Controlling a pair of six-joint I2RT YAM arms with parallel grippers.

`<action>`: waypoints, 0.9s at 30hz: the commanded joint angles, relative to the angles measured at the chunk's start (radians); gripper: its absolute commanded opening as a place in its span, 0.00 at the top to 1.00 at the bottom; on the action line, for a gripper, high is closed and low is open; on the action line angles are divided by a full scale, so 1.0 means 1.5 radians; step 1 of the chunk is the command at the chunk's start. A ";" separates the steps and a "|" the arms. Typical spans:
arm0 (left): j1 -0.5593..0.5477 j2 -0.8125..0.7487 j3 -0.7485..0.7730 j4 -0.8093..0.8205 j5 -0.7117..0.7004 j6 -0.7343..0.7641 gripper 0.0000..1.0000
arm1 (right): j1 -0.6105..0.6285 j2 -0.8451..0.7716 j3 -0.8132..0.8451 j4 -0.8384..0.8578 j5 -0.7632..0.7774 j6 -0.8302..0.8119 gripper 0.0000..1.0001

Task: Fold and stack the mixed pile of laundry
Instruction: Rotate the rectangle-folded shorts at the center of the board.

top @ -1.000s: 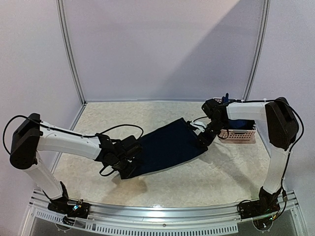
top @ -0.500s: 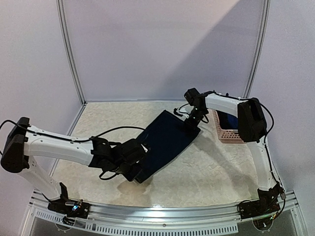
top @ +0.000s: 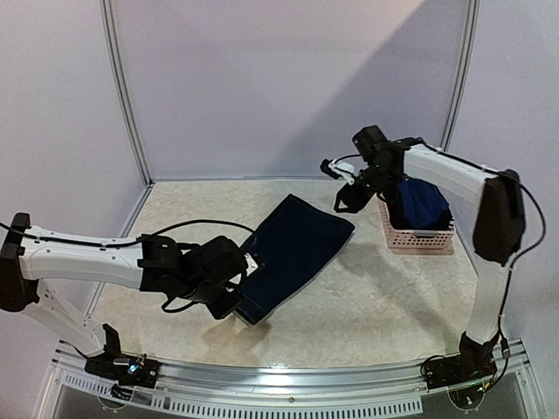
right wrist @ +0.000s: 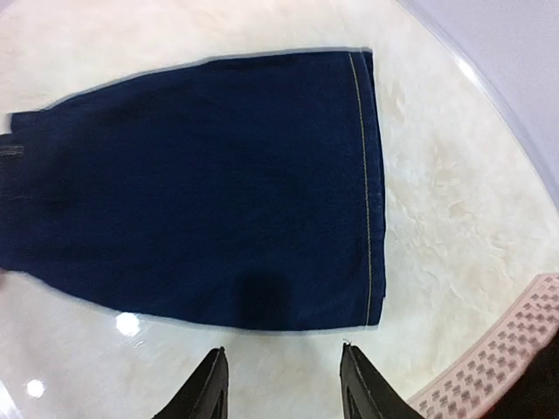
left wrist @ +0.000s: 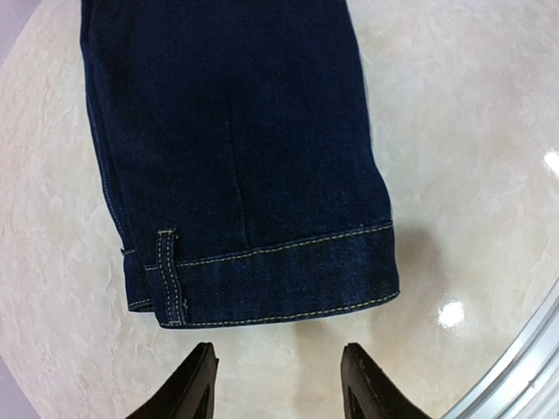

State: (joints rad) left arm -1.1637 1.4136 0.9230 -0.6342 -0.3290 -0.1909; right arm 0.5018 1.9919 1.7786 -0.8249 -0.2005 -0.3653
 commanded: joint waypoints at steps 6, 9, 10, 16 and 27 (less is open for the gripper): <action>0.116 0.117 0.102 -0.051 0.034 0.064 0.50 | -0.005 -0.362 -0.329 0.100 -0.090 0.008 0.55; 0.190 0.154 0.128 -0.050 0.041 0.025 0.51 | -0.014 -0.431 -0.420 0.157 -0.113 0.001 0.54; 0.211 0.166 0.136 -0.048 0.046 0.014 0.50 | -0.019 -0.457 -0.443 0.174 -0.127 0.000 0.52; 0.295 0.203 0.153 -0.033 0.111 -0.037 0.41 | -0.040 -0.474 -0.485 0.188 -0.159 -0.011 0.50; 0.396 0.196 0.092 0.006 0.281 -0.079 0.33 | -0.046 -0.451 -0.496 0.181 -0.176 -0.033 0.50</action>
State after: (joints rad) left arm -0.6117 1.7081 1.1114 -0.6674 -0.0311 -0.2684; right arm 0.4397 1.2987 1.0443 -0.5591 -0.4332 -0.3973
